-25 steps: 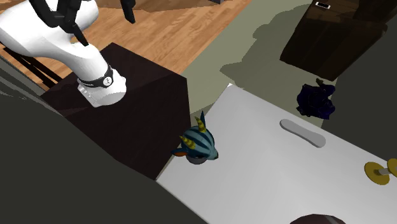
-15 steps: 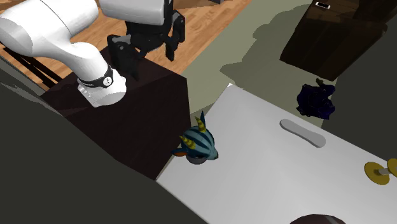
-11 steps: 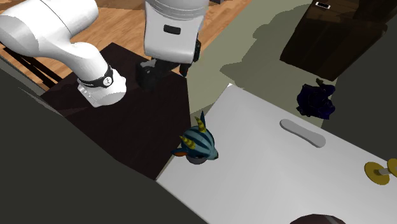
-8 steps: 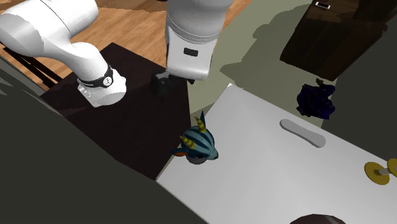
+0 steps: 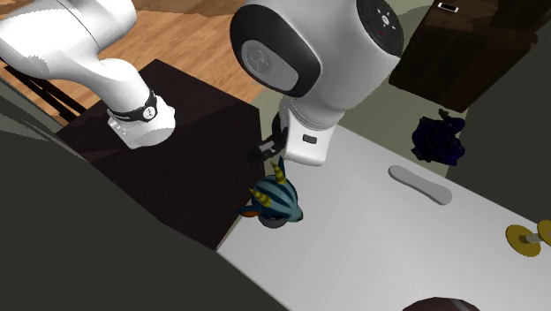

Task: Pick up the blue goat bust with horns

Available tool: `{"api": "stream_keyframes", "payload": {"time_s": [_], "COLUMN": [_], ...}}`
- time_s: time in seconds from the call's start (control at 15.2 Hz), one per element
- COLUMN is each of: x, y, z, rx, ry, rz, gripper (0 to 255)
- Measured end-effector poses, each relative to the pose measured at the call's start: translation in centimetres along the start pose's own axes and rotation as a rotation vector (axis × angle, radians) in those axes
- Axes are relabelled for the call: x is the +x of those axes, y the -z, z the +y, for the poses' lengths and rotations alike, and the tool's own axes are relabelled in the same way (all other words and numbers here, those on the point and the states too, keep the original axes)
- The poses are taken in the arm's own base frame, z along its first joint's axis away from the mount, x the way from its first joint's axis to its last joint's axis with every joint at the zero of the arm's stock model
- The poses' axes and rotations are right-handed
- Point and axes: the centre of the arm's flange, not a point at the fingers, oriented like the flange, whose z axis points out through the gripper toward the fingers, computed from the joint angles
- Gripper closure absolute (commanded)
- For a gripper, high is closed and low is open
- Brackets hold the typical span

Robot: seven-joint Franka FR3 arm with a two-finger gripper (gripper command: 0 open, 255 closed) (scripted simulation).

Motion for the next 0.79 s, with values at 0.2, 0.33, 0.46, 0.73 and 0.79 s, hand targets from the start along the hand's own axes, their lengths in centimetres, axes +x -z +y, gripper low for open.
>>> {"api": "stream_keyframes", "payload": {"time_s": [0.2,0.33,0.46,0.73,0.79], "x": [2.7,4.0,4.4,5.2,5.4], "y": [-3.0,-4.8,-5.8,-7.8,-8.3], "z": [-2.2,-3.1,-3.3,-3.6,-3.7], "rx": [-0.014,-0.021,-0.022,-0.023,-0.023], "ry": [-0.019,-0.028,-0.031,-0.032,-0.032], "rz": [-0.032,-0.048,-0.051,-0.052,-0.052], "gripper": [0,0,0,0,0]}}
